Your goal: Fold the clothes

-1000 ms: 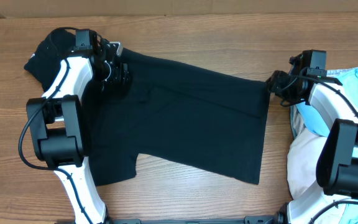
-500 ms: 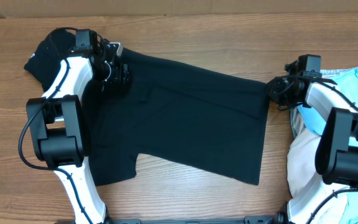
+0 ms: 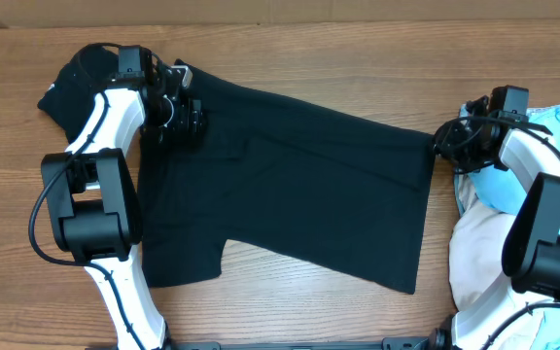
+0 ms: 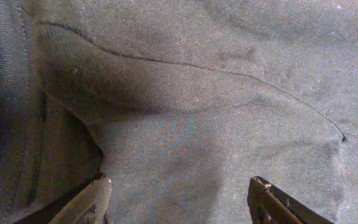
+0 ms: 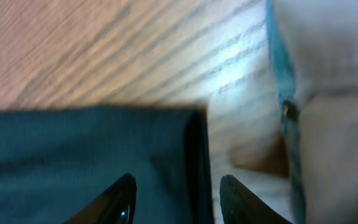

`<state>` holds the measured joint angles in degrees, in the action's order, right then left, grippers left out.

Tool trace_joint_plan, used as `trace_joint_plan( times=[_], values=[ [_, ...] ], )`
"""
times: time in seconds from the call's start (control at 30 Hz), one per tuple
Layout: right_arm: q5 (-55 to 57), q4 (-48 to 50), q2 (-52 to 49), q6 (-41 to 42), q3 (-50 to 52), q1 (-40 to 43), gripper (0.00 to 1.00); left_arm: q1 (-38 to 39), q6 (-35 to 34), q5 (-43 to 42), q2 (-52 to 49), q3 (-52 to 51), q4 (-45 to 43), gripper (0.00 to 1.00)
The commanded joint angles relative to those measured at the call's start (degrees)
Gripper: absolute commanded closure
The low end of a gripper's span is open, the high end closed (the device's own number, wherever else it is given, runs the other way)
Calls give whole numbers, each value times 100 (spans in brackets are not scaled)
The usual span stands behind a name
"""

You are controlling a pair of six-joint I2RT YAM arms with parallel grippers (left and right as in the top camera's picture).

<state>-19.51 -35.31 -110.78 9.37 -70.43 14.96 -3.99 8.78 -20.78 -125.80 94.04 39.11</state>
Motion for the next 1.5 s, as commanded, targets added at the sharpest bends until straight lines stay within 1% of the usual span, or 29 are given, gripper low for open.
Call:
trace_joint_plan(
  times=[0.0, 0.07, 0.17, 0.23, 0.3, 0.37, 0.43, 0.47, 0.53, 0.6, 0.67, 0.73, 0.83, 0.93, 1.0, 1.03, 1.07, 1.1, 1.13, 1.17, 1.23, 1.37, 1.47],
  values=[
    [-313, -184, 470, -234, -186, -15, 53, -26, 57, 42, -7, 98, 85, 21],
    [-667, -459, 772, -363, -243, -9, 52, -63, 59, 26, 63, 382, 319, 19],
    [-848, -822, 1405, -361, -348, -11, 51, -127, 9, 13, 247, 1073, 916, 20],
    [-881, -1025, 1888, -330, -369, -33, 50, -153, -2, 17, 415, 1567, 1419, 19],
    [-883, -1303, 2367, -269, -369, -72, 48, -179, -2, 48, 597, 2046, 2022, 16],
    [-885, -1644, 2715, -90, -367, -85, 47, -188, -2, 87, 758, 2343, 2535, 16],
    [-885, -2081, 2929, 98, -367, -85, 46, -201, -94, 114, 898, 2450, 2999, 16],
    [-890, -2367, 2990, 153, -367, -85, 46, -214, -260, 234, 957, 2452, 3281, 16],
    [-887, -2951, 2997, 181, -361, -85, 46, -249, -555, 577, 975, 2441, 3899, 22],
    [-885, -3287, 2975, 179, -289, -90, 45, -267, -769, 848, 964, 2306, 4269, 28],
    [-863, -3523, 2964, 177, -168, -92, 42, -319, -1062, 1150, 964, 2041, 4540, 28],
    [-863, -3672, 2964, 179, -7, -92, 41, -402, -1335, 1425, 964, 1663, 4605, 29],
    [-839, -3766, 2964, 256, 317, -96, 38, -634, -1694, 1810, 964, 914, 4437, 28],
    [-841, -3711, 2962, 575, 848, -96, 37, -966, -1718, 1679, 964, 240, 4299, 29],
    [-846, -3558, 2962, 752, 1298, -96, 38, -1263, -1711, 1338, 964, -168, 4194, 32],
    [-848, -3451, 2962, 892, 1519, -96, 39, -1360, -1703, 1193, 964, -286, 4153, 32],
    [-859, -3338, 2962, 1032, 1742, -96, 43, -1460, -1637, 1040, 964, -396, 4105, 33],
    [-870, -3209, 2962, 1163, 1967, -96, 48, -1543, -1596, 942, 964, -479, 4074, 34],
    [-868, -3093, 2962, 1303, 2186, -96, 50, -1602, -1558, 885, 964, -533, 4074, 34],
    [-868, -2968, 2962, 1473, 2435, -96, 49, -1641, -1488, 846, 966, -562, 4094, 36],
    [-870, -2806, 2962, 1628, 2815, -96, 49, -1657, -1355, 857, 968, -562, 4199, 36],
    [-866, -2730, 2962, 1663, 3327, -96, 49, -1582, -1191, 846, 1069, -562, 4433, 35],
    [-866, -2636, 2962, 1668, 3547, -96, 49, -1569, -1130, 811, 1370, -562, 4485, 35]
  ],
)
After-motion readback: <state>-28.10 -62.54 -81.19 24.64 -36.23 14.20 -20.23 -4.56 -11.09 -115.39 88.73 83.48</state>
